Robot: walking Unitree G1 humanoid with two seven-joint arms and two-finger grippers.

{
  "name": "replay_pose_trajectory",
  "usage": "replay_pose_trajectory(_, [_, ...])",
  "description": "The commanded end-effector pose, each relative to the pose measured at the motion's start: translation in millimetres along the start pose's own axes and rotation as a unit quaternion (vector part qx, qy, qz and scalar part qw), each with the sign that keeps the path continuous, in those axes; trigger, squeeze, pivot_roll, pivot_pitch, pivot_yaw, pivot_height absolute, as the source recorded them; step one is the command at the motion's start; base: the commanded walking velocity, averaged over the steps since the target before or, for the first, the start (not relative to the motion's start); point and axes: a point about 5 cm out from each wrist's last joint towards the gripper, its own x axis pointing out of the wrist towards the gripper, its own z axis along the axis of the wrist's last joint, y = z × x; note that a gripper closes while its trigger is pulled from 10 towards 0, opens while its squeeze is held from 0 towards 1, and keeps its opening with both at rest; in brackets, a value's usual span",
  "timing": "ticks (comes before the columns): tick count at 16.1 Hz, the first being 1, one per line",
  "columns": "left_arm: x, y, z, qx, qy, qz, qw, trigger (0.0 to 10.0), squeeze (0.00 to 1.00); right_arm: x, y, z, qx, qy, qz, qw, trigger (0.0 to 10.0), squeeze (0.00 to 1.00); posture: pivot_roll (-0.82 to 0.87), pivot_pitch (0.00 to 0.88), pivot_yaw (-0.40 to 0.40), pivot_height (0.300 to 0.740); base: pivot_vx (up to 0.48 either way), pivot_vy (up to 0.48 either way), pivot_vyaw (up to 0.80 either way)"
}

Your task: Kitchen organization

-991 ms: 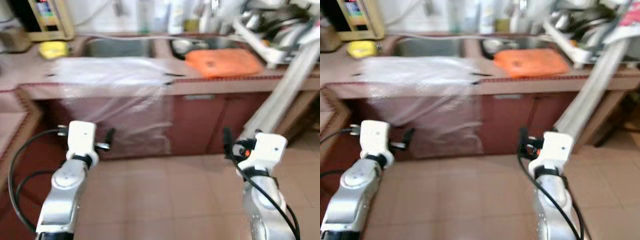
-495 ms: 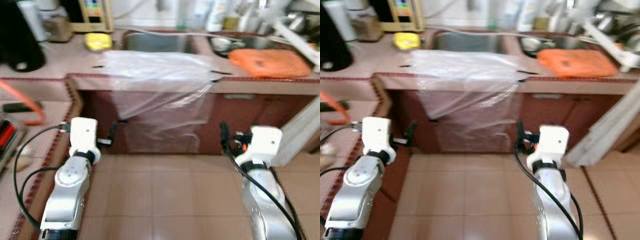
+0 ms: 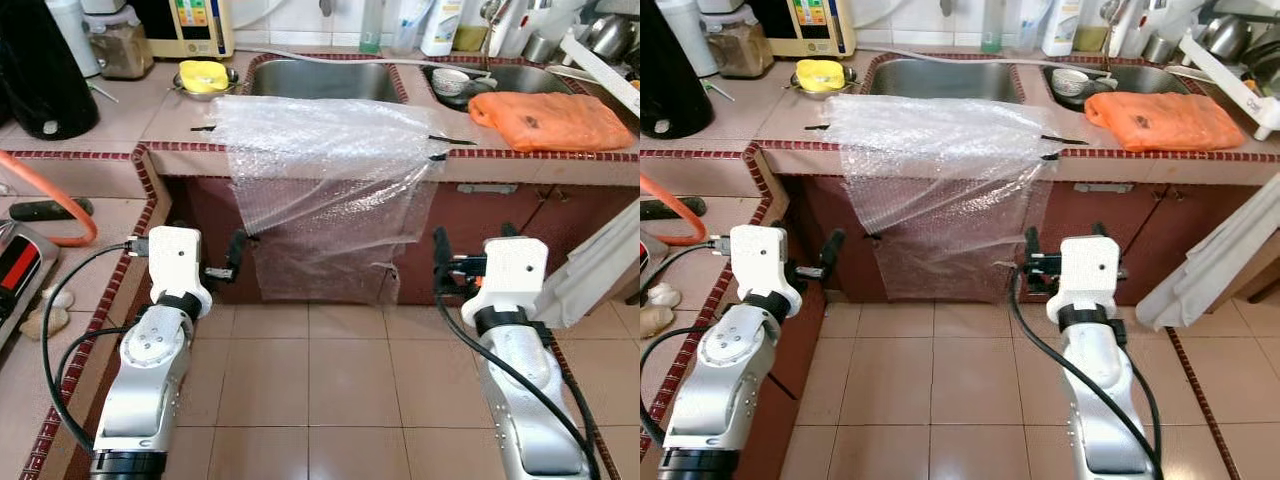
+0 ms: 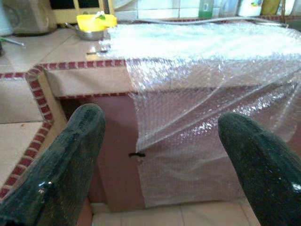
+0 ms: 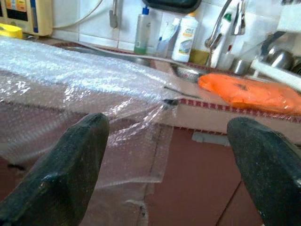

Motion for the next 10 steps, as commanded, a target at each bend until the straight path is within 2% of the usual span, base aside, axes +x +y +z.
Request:
replay_pose_trajectory(1, [0.7, -1.6, -1.1, -0.006, -0.001, -0.009, 1.0, 10.0, 0.0, -1.1, 1.8, 0.9, 0.023, 0.003, 0.021, 1.0, 10.0, 0.0, 0.02, 0.09, -0.019, 0.74, 0.292, 0.0, 0.0])
replay_pose_trajectory(10, [2.5, -6.7, 0.4, -0.007, -0.018, -0.022, 1.0, 10.0, 0.0, -0.3, 11.0, 13.2, 0.016, -0.038, 0.07, 0.997, 10.0, 0.0, 0.02, 0.092, -0.031, 0.74, 0.33, 0.0, 0.0])
